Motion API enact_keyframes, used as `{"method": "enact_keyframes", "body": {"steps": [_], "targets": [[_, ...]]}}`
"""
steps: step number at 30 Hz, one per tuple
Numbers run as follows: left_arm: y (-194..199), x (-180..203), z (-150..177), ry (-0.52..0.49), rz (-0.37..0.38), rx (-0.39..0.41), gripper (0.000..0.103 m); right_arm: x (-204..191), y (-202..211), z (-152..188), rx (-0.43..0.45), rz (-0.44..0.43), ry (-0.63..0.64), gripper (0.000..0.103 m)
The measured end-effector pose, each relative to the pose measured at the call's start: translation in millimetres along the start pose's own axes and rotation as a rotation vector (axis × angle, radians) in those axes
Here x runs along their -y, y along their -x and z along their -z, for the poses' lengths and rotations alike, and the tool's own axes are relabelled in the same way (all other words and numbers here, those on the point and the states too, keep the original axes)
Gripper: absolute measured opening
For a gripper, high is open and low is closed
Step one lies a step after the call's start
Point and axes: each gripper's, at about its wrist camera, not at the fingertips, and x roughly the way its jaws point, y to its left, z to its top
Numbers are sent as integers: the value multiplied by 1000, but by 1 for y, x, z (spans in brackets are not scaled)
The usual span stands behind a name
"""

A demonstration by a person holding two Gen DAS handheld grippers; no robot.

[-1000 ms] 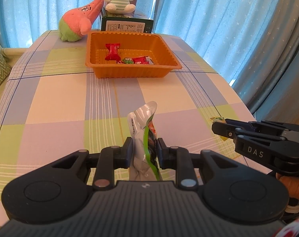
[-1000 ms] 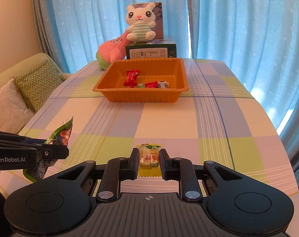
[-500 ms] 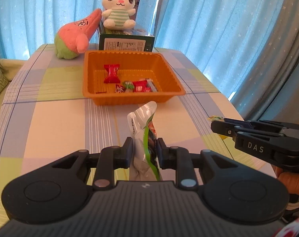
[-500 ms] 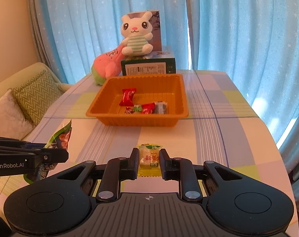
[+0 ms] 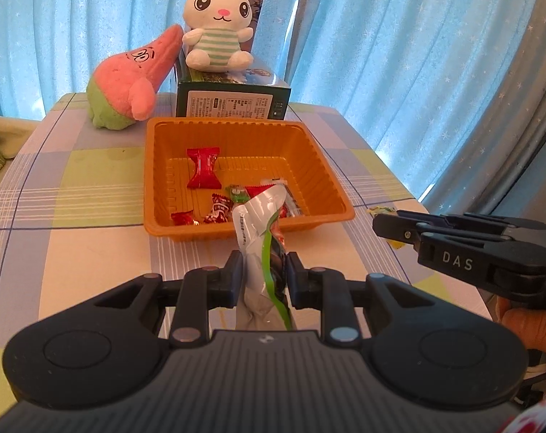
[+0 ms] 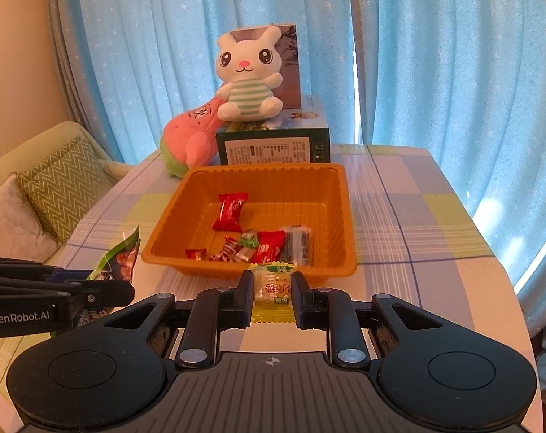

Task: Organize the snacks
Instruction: 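Lift both held packets and carry them toward the orange tray, then lower both packets into the orange tray and open both tools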

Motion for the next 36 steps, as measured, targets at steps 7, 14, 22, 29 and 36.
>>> {"method": "enact_keyframes", "body": {"steps": [7, 14, 22, 29, 36], "targets": [[-23, -17, -32, 8, -6, 9, 22, 9, -29, -27, -4, -5, -12, 22], [-49, -31, -59, 6, -16, 1, 22, 13, -64, -51, -21, -8, -19, 22], [-76, -42, -79, 2, -31, -13, 22, 17, -94, -68, -48, -9, -30, 22], [-93, -45, -87, -8, -36, -26, 22, 18, -109, -72, -62, -9, -35, 22], [-104, -48, -90, -1, -38, -34, 22, 21, -117, -72, -70, -4, -42, 22]]}}
